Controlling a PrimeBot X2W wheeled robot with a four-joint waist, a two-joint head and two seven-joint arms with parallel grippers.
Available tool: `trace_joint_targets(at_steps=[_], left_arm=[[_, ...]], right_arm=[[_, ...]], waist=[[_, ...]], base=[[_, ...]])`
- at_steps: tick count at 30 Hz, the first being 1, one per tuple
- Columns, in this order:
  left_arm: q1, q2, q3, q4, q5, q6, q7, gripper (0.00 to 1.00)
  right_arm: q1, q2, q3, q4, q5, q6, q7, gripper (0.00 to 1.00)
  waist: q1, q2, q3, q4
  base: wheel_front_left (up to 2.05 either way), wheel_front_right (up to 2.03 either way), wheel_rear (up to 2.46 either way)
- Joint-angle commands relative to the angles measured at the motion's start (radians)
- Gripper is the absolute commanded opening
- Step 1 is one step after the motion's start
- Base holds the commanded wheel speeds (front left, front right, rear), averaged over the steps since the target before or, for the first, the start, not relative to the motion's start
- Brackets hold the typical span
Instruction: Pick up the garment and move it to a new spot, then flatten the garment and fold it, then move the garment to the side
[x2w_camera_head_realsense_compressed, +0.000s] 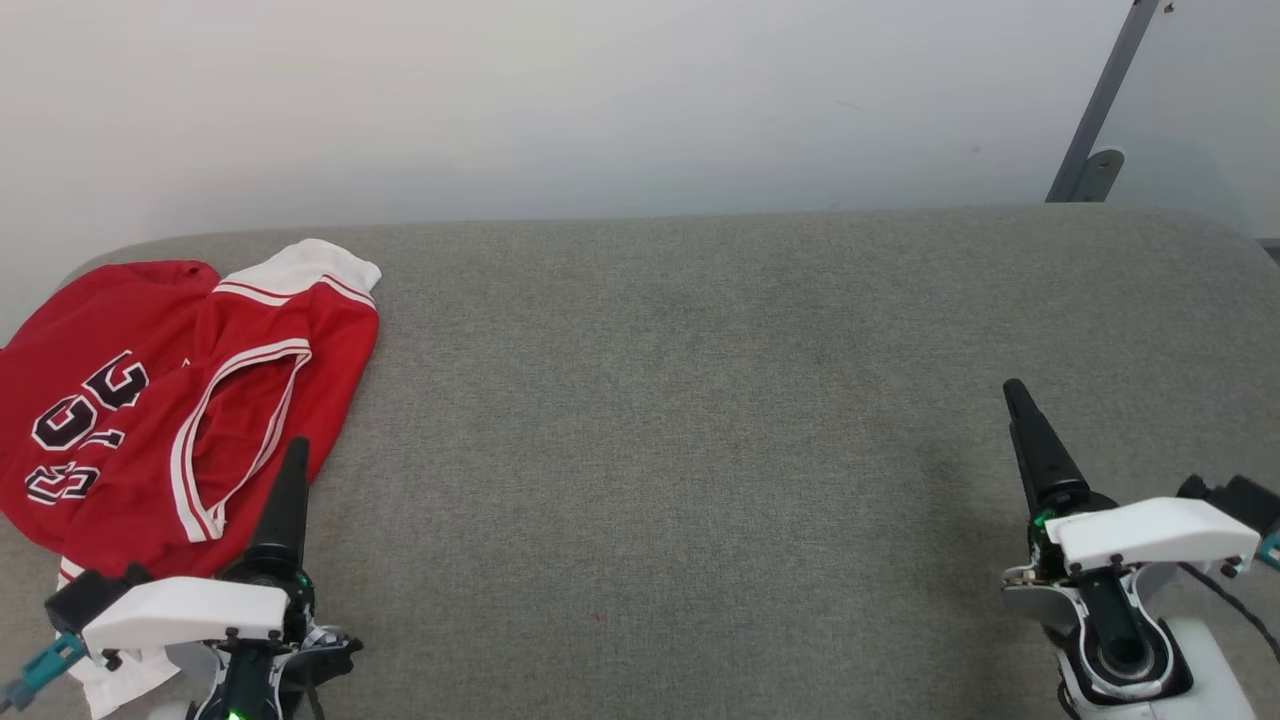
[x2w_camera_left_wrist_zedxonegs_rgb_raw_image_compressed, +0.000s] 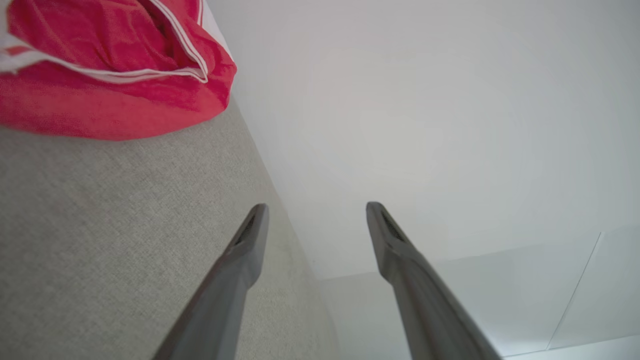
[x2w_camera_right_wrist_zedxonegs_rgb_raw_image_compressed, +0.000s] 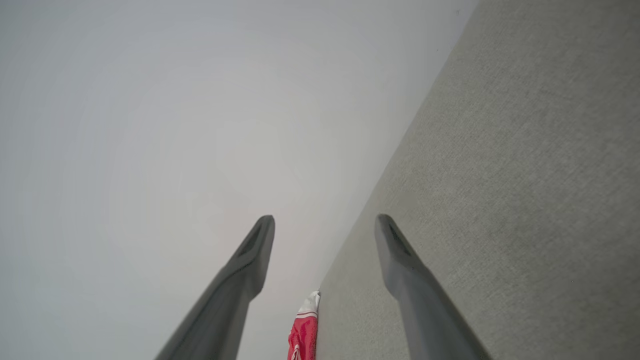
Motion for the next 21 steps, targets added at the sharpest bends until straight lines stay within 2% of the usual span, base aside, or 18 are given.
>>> trace_joint_targets(at_steps=[1,4,21], left_arm=[[-0.04,0.028,-0.015,-0.007,0.058,0.0,-0.014,1.0],[-0.044,0.034,-0.012,-0.008,0.102,0.0,-0.023,1.0],[-0.043,0.064,-0.019,-0.013,0.495,0.0,-0.086,1.0]], right_arm=[[-0.047,-0.018,0.018,0.006,-0.061,0.001,-0.016,1.0],[-0.06,-0.022,0.015,0.012,-0.104,0.001,-0.024,1.0],[-0.102,-0.037,0.016,0.049,-0.563,0.001,-0.088,1.0]], waist=[[0.0,0.0,0.0,0.001],[0.0,0.0,0.0,0.001],[0.0,0.0,0.002,0.008]], base=[[0.0,0.0,0.0],[0.0,0.0,0.0],[0.0,0.0,0.0]])
